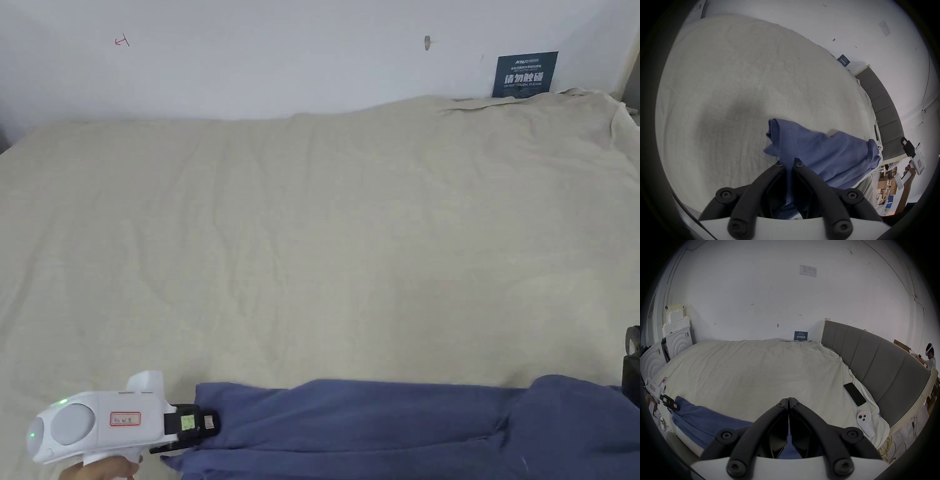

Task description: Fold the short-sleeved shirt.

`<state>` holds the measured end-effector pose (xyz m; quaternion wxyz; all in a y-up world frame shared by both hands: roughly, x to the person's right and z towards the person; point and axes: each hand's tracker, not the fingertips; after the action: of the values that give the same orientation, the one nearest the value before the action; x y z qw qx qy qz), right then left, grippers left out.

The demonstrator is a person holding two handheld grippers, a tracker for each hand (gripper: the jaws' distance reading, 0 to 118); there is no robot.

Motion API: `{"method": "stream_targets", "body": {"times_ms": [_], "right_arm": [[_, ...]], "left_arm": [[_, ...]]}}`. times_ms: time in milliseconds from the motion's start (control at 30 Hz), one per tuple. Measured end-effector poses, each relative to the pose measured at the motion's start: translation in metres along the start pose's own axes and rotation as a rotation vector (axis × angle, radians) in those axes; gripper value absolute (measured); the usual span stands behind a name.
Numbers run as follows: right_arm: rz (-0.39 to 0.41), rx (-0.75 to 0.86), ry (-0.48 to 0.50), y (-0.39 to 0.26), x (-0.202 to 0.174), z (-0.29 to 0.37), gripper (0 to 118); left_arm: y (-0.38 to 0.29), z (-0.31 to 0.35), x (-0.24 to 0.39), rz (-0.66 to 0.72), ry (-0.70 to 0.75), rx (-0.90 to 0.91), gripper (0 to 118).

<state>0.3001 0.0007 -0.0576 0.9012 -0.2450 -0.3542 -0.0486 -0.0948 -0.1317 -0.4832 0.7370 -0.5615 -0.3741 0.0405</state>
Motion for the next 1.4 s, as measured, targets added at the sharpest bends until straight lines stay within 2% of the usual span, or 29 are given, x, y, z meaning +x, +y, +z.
{"method": "stream_targets", "body": {"times_ms": [200,467,600,733,833,1033,1400], "right_arm": [[-0.002,0.009,0.001,0.003,0.002,0.001,0],[-0.011,0.022,0.004,0.004,0.009,0.006,0],[-0.017,0.022,0.012,0.003,0.011,0.006,0],[-0.016,0.033,0.018,0.002,0.012,0.01,0],[-0.019,0.04,0.02,0.002,0.014,0.013,0],[-0.029,0.054,0.018,0.001,0.018,0.02,0],[-0.044,0.046,-0.002,-0.004,0.029,0.024,0]], "left_arm": [[0.013,0.033,0.005,0.006,0.029,0.009,2],[0.029,0.077,-0.011,0.043,0.172,0.07,2],[0.029,0.083,-0.009,0.107,0.234,0.057,2],[0.025,0.07,0.035,0.038,0.234,0.017,2],[0.022,0.055,0.075,-0.001,0.124,-0.034,2],[0.013,0.006,0.15,-0.165,0.05,-0.127,2],[-0.005,-0.088,0.202,-0.171,0.0,-0.22,2]]}}
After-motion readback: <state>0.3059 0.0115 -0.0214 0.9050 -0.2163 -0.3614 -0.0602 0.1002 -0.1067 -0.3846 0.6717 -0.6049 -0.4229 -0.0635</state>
